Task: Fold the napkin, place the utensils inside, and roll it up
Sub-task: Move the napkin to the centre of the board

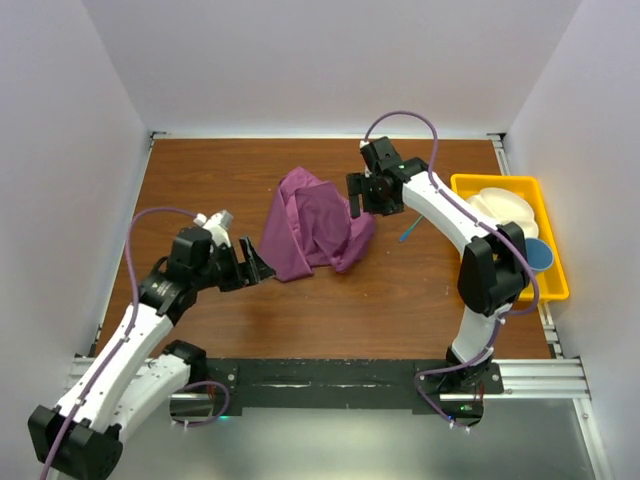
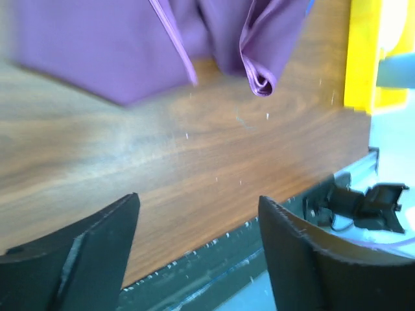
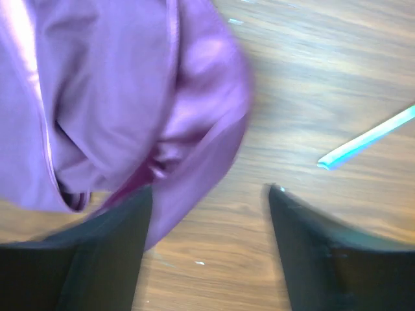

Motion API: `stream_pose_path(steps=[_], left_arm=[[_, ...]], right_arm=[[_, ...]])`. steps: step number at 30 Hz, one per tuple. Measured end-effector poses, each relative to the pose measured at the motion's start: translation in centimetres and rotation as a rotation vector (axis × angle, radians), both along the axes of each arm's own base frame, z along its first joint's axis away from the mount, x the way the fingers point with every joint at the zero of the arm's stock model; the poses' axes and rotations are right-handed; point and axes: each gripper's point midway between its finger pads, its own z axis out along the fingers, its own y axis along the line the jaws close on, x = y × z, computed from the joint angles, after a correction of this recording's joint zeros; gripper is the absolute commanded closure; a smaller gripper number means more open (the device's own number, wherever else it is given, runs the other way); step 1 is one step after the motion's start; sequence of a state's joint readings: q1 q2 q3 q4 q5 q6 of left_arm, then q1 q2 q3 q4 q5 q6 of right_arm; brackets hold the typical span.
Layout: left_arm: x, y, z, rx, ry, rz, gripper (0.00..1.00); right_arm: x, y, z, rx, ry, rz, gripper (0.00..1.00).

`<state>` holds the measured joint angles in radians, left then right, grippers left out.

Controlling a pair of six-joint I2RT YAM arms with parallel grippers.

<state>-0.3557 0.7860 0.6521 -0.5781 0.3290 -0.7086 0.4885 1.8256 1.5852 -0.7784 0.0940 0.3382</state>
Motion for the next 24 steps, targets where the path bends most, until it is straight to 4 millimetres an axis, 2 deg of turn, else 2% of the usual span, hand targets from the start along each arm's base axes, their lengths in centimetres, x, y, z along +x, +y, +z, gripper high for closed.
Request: stream_pose_path(steps=[2,5,8,10,13,17,20,24], left_arm=[[0.8,0.6,1.4,0.025,-0.051,0.03,0.24],[3.8,0.5,2.1,0.083,-0.051,0.049,0.25],[8.4,0.0,0.4,0.181,0.008,0.033,0.27],[11.9,-0.4,-1.6,0.25,0.048,0.018,0.25],[16.3,-0.7,-3.8,0.344,0.073,0.0,0.25],[22.1,-0.6,-5.9,0.442,0.045,0.01,0.23],[24.8,0.0,-7.3,0.476,0.038,0.023,0.23],[27.5,0.7,-9.4,0.497,0.042,0.034,0.24]], right_arm=[[-0.1,-0.7,-0.2,-0.022,0.009,0.011,0.08],[-0.1,0.3,0.2,0.014,0.014,0.037,0.08],[1.2,2.5,0.9,0.079,0.006,0.071,0.15],[2.6,3.9,1.0,0.109,0.001,0.09,0.18],[5.1,5.7,-0.6,0.131,0.0,0.107,0.25],[6.8,6.7,-4.3,0.113,0.045,0.108,0.25],[7.9,6.8,-6.7,0.079,0.066,0.101,0.25],[8.0,6.1,-8.0,0.033,0.082,0.098,0.28]])
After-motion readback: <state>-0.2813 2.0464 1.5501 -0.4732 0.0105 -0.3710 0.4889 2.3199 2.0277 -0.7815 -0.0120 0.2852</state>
